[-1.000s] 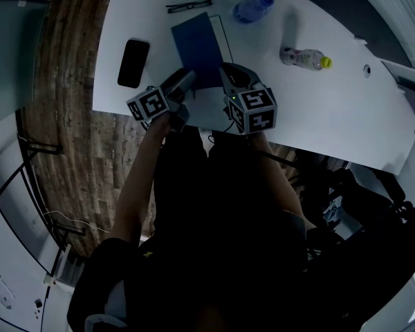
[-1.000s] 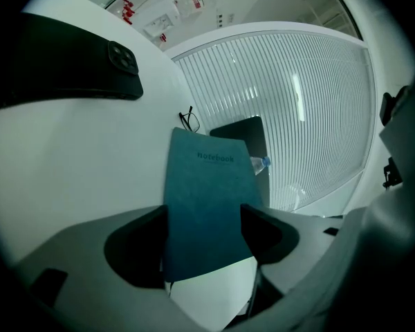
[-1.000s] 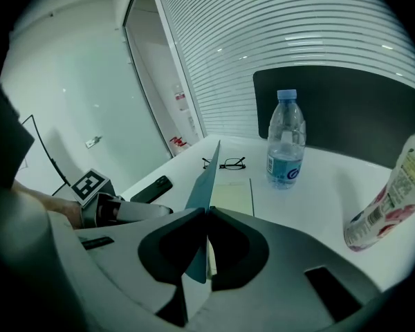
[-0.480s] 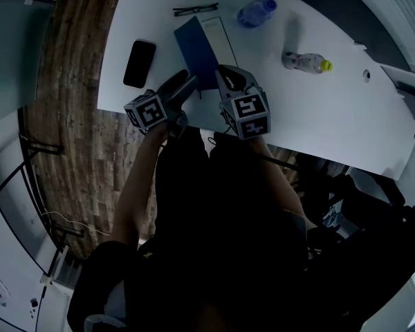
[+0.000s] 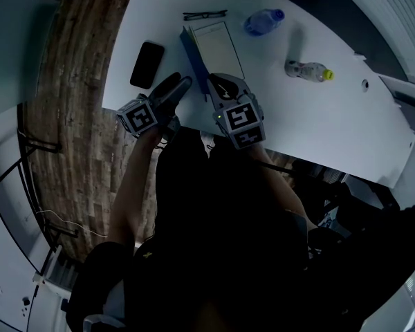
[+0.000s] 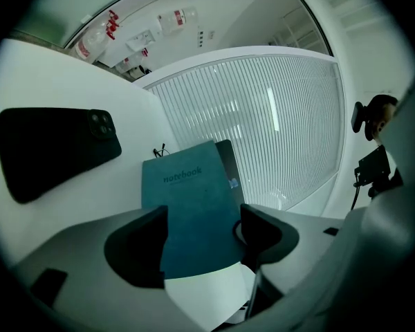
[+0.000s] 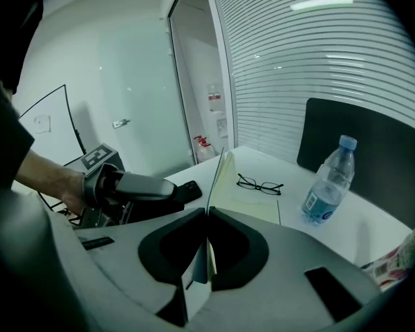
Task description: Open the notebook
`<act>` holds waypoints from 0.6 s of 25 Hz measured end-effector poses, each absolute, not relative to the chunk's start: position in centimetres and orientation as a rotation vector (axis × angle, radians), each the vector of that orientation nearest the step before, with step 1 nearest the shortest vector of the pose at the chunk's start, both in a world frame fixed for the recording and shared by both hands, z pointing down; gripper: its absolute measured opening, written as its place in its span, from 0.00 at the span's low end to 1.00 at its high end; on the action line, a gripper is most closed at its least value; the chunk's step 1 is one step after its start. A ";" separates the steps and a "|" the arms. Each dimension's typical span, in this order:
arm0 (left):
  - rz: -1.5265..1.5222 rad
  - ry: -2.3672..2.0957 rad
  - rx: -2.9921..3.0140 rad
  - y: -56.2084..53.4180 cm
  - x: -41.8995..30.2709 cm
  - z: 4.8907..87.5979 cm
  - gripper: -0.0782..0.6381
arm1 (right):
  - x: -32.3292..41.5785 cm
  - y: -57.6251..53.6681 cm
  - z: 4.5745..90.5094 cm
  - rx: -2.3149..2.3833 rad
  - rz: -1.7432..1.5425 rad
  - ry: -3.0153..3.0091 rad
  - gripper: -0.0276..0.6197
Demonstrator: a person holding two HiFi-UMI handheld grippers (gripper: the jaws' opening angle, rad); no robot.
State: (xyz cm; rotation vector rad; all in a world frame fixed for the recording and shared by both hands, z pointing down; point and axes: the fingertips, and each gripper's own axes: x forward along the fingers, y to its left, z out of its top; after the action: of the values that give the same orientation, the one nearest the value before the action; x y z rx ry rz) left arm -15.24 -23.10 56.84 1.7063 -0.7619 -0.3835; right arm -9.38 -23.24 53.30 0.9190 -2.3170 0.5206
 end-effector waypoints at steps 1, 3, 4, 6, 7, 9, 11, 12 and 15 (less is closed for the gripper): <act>-0.390 -0.768 1.707 -23.1 -15.5 56.8 0.55 | -9.8 -23.0 53.2 0.904 0.521 -2.322 0.10; -0.400 -0.778 1.712 -23.2 -16.1 56.5 0.55 | -10.7 -22.8 53.1 0.871 0.518 -2.337 0.10; -0.404 -0.783 1.716 -23.2 -16.4 56.4 0.55 | -11.1 -22.7 53.1 0.857 0.522 -2.343 0.10; -0.413 -0.799 1.721 -23.2 -17.1 56.5 0.55 | -11.9 -22.5 53.1 0.832 0.533 -2.353 0.10; -0.414 -0.811 1.726 -23.1 -17.5 56.4 0.55 | -12.2 -22.4 53.1 0.819 0.539 -2.358 0.10; -0.403 -0.839 1.759 -22.9 -18.0 56.0 0.55 | -12.7 -22.1 53.1 0.794 0.558 -2.371 0.10; -0.370 -0.862 1.825 -22.6 -18.4 55.5 0.55 | -13.2 -21.9 53.2 0.769 0.577 -2.381 0.10; -0.351 -0.872 1.869 -22.5 -18.5 55.1 0.52 | -13.4 -21.9 53.2 0.756 0.586 -2.385 0.10; -0.310 -0.912 1.988 -22.0 -18.9 53.9 0.41 | -14.0 -21.6 53.7 0.715 0.604 -2.396 0.10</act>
State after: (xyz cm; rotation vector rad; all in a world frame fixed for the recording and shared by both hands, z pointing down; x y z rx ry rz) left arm -18.87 -21.95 53.91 1.9878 -0.9121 -0.3098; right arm -13.98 -21.64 53.71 0.7153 -2.3958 0.6043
